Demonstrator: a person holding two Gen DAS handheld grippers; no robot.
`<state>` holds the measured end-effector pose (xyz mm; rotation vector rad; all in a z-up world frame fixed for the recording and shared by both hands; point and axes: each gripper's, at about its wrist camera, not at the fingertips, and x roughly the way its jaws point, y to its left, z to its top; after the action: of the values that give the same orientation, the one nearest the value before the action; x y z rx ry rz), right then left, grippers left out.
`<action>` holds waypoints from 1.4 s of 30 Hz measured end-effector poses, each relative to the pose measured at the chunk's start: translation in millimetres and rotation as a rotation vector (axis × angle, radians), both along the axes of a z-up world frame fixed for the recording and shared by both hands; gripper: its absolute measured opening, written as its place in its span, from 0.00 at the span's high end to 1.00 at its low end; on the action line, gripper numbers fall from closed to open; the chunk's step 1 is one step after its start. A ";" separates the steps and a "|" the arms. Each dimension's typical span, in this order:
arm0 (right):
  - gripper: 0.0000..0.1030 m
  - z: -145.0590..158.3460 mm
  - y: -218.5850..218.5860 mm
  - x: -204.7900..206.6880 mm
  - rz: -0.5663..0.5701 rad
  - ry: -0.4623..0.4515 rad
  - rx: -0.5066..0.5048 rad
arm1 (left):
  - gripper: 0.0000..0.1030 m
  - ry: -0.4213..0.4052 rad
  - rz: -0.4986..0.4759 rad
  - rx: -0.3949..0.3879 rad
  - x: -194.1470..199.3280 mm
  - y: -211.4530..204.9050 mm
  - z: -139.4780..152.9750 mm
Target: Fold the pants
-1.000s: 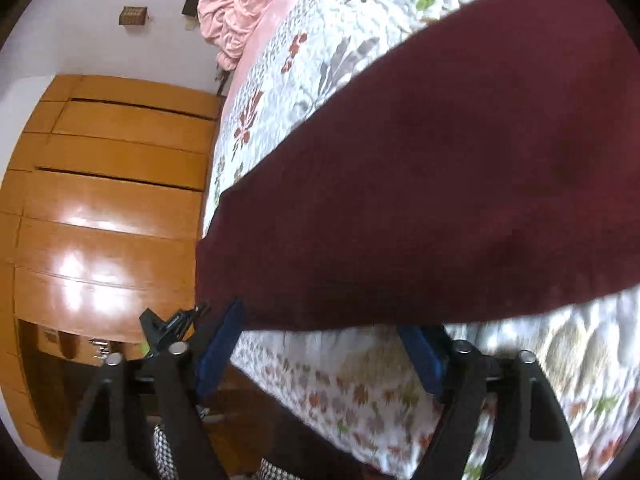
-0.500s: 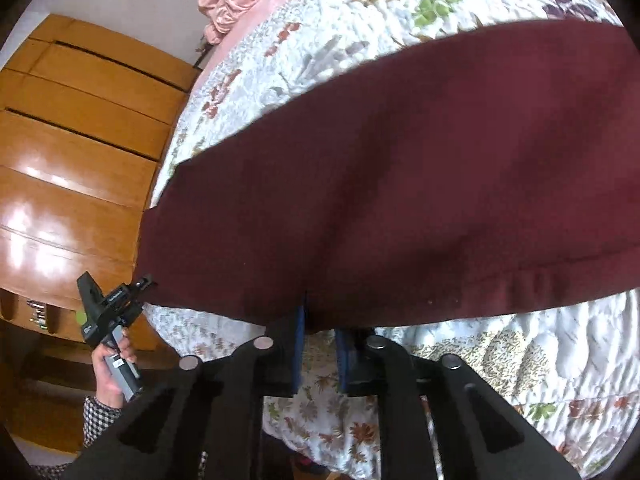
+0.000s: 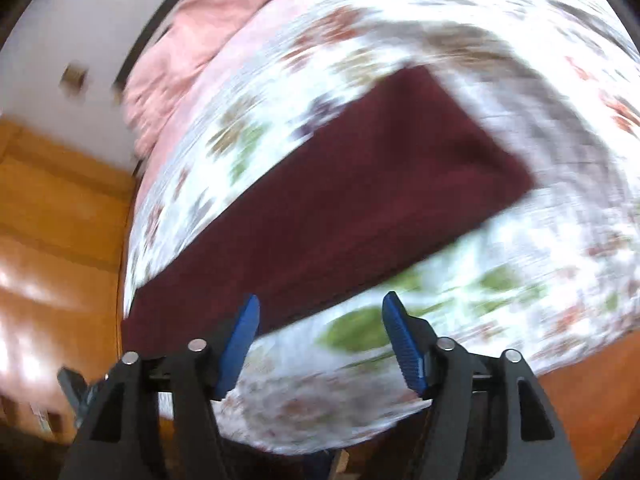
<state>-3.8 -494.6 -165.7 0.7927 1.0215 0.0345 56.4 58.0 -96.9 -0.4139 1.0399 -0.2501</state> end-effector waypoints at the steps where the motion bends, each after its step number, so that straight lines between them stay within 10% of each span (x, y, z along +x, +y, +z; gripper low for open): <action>1: 0.35 -4.7 -13.5 0.6 -0.030 0.008 0.005 | 0.27 -0.005 -0.040 0.008 7.9 -19.8 -0.8; 13: 0.38 -36.2 -70.0 30.3 -0.126 -0.093 0.115 | 0.26 0.013 -0.127 0.153 59.2 -113.3 -59.0; 17: 0.77 -36.4 -74.1 29.0 -0.102 -0.135 0.113 | 0.22 -0.015 -0.165 0.209 54.2 -119.7 -58.0; 19: 0.80 -34.8 -74.1 28.6 -0.105 -0.154 0.138 | 0.22 -0.009 -0.153 0.199 55.1 -118.3 -54.7; 27: 0.85 46.7 -80.7 -3.3 -0.094 -0.345 0.058 | 0.22 -0.113 -0.178 0.141 50.3 -139.4 -19.4; 32: 0.85 11.5 -101.8 -24.5 -0.220 -0.199 -0.004 | 0.22 -0.022 -0.223 0.203 53.9 -162.0 -59.8; 36: 0.85 -38.7 -108.9 -26.3 -0.247 -0.101 0.049 | 0.20 -0.123 -0.286 0.314 42.4 -175.6 -70.9; 42: 0.85 31.5 -83.5 -20.0 -0.189 -0.195 -0.078 | 0.20 -0.092 -0.166 0.131 43.2 -132.0 -37.7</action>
<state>-23.8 -578.2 -134.2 0.7949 0.7565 -0.0884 99.6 -74.0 -134.6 -0.1959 0.9944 -0.3438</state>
